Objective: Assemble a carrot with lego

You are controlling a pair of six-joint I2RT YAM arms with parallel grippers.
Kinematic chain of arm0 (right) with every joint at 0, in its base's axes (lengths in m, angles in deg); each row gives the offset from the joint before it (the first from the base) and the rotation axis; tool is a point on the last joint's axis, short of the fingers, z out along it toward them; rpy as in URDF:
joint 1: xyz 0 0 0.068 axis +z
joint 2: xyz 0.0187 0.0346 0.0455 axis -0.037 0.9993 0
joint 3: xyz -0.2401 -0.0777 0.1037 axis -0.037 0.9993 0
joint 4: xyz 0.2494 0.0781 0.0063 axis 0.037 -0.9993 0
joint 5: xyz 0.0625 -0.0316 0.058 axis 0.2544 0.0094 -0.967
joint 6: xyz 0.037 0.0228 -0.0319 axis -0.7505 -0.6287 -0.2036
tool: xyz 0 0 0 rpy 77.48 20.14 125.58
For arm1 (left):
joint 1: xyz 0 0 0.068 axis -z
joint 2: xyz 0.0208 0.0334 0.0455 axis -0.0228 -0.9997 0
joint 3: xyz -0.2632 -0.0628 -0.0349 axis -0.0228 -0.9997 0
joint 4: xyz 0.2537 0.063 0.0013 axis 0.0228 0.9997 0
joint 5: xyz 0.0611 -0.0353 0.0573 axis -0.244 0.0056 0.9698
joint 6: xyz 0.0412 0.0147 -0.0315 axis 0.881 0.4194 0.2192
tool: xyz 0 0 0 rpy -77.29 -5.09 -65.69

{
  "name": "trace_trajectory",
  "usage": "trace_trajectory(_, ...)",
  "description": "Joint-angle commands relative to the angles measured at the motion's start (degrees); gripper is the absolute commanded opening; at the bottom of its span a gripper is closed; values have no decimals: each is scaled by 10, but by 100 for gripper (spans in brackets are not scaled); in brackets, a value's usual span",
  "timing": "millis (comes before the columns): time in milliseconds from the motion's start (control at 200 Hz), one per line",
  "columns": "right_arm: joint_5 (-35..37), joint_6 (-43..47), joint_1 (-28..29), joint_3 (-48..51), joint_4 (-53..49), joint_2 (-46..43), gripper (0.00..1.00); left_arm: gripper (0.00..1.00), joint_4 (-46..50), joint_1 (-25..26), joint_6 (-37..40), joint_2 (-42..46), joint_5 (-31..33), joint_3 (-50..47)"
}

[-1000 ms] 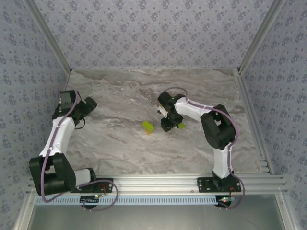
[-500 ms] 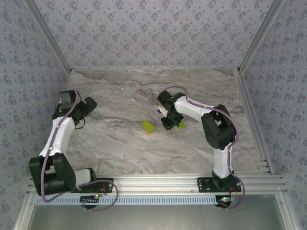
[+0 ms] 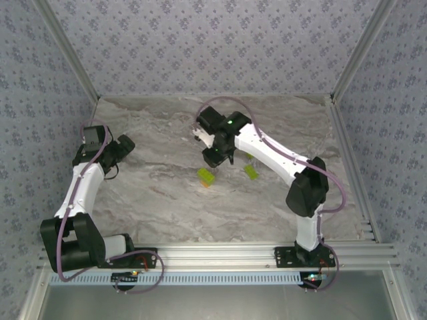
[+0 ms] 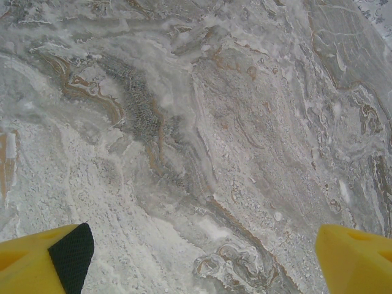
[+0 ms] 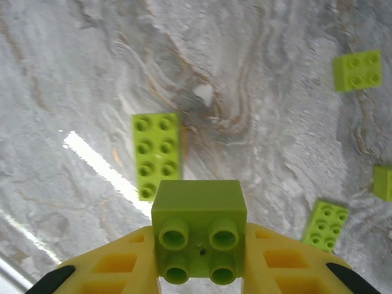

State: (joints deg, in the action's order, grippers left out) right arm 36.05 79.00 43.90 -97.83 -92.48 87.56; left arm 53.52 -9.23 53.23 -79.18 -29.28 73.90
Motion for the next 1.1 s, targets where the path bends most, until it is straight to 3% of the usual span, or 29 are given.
trace_trajectory(0,-4,-6,18,-41,-57,52,32,95,15,-3,-2,9,-4,24)
trace_trajectory(275,-13,-2,33,-85,-77,99,32,95,15,-4,-2,9,-4,24)
trace_trajectory(1094,-31,-6,28,-36,-46,124,32,95,9,-4,-1,4,-1,17)
